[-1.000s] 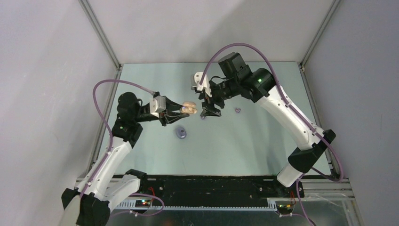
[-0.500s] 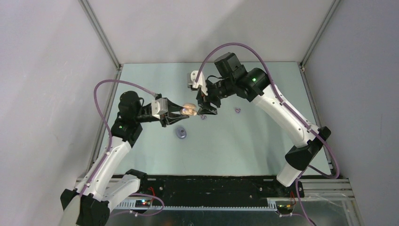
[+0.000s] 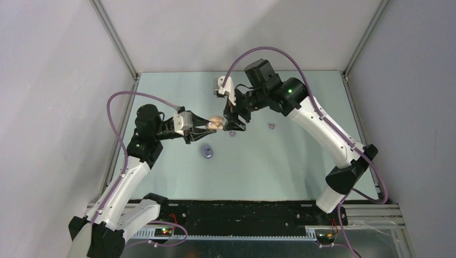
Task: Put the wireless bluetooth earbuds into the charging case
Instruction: Adjust the right earbud in the right side groove of the charging case.
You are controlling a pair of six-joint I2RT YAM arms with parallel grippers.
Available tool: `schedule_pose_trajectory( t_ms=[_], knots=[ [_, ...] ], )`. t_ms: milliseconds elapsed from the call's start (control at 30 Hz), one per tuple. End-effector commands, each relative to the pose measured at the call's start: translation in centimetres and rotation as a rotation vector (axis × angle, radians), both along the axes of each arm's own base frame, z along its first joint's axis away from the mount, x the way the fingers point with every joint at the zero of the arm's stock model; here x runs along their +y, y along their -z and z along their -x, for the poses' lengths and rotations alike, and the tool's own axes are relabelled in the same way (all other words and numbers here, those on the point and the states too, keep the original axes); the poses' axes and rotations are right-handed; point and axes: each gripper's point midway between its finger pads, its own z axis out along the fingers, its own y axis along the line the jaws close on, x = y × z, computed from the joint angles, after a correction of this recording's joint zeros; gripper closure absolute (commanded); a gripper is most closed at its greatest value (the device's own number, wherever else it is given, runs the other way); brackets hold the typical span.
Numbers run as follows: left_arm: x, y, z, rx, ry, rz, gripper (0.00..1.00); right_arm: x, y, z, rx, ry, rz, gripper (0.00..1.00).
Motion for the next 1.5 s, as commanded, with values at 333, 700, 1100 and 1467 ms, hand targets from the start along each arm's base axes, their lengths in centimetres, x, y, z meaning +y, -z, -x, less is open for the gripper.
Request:
schedule_pose_trajectory(
  t_ms=[333,700,1100,1467],
  knots=[
    [-0.2,-1.4,0.2,-0.047,-0.016,0.035,1.00,1.3,-2.0,-1.7,0.044,0.074,-0.105,0.30],
    [0.0,-1.5,-0.8,0.008,-0.066,0.083,1.00,0.1,-1.5,0.0,0.019,0.008,-0.085,0.18],
    [0.0,-0.8,-1.1,0.066,-0.085,0.071,1.00,-0.3,-4.0,0.1,0.315,0.125,-0.207,0.16],
    [0.1,-0.7,-2.9,0.160,-0.171,0.124,1.00,0.6,-3.7,3.9,0.046,-0.074,-0.135,0.17]
  ],
)
